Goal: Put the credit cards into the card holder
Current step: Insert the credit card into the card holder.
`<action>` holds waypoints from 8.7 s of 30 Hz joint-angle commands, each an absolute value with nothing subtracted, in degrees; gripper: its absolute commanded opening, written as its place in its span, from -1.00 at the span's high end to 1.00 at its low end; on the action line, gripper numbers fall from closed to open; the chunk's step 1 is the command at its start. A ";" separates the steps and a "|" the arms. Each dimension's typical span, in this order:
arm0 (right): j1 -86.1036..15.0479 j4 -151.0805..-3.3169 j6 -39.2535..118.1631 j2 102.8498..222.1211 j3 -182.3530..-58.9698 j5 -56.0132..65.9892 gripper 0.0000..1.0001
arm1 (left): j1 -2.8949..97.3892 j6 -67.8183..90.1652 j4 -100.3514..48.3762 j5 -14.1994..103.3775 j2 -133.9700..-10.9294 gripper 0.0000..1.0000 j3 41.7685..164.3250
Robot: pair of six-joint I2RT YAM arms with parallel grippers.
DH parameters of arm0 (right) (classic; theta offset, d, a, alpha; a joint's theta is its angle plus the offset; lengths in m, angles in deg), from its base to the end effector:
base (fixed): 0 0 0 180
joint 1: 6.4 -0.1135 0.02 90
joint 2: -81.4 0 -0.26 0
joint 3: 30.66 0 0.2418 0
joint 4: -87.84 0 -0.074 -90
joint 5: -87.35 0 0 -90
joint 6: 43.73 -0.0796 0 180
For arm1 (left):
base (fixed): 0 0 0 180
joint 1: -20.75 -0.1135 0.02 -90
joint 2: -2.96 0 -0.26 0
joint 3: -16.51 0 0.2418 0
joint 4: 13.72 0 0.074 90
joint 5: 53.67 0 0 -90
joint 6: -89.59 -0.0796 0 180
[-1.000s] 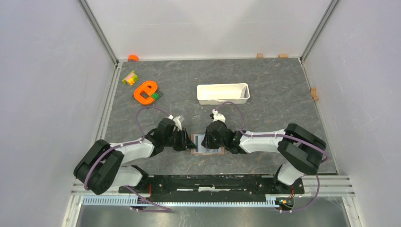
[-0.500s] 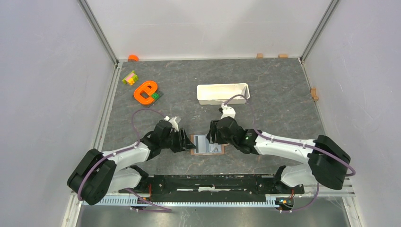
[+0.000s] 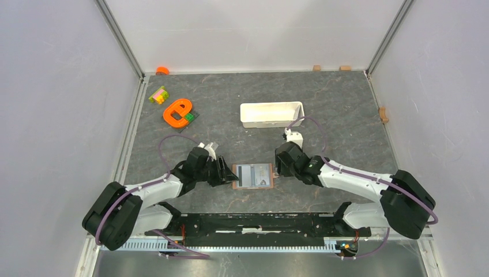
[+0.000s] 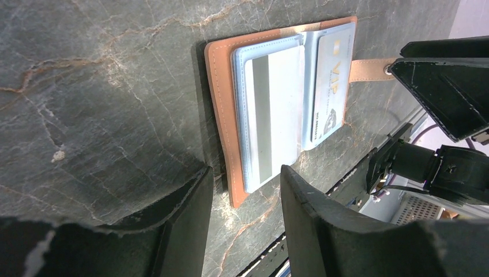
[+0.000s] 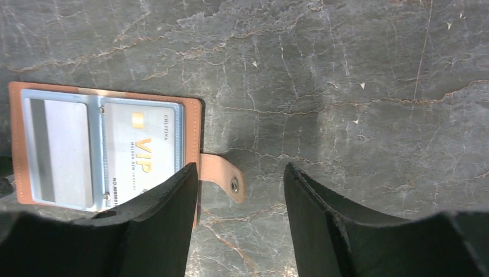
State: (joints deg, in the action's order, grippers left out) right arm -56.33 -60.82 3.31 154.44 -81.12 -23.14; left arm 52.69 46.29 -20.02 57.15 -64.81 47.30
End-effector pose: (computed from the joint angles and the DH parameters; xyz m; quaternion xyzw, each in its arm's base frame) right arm 0.1854 0.1771 0.1493 -0.0019 0.9373 0.1043 0.3325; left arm 0.1741 -0.1419 0.1070 -0.0449 0.9046 -0.3754 0.1966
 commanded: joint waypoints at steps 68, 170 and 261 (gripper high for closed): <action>-50.56 -68.78 8.55 156.80 -73.67 -15.02 0.08 | 52.04 41.60 -27.94 59.66 -71.87 0.89 56.24; -61.42 -84.29 5.68 155.34 -77.52 -0.01 0.09 | 51.64 40.64 -40.21 58.70 -55.19 0.91 55.18; -62.72 -95.66 3.02 167.64 -83.79 7.34 0.41 | 51.51 40.73 -37.51 54.87 -67.22 0.96 54.79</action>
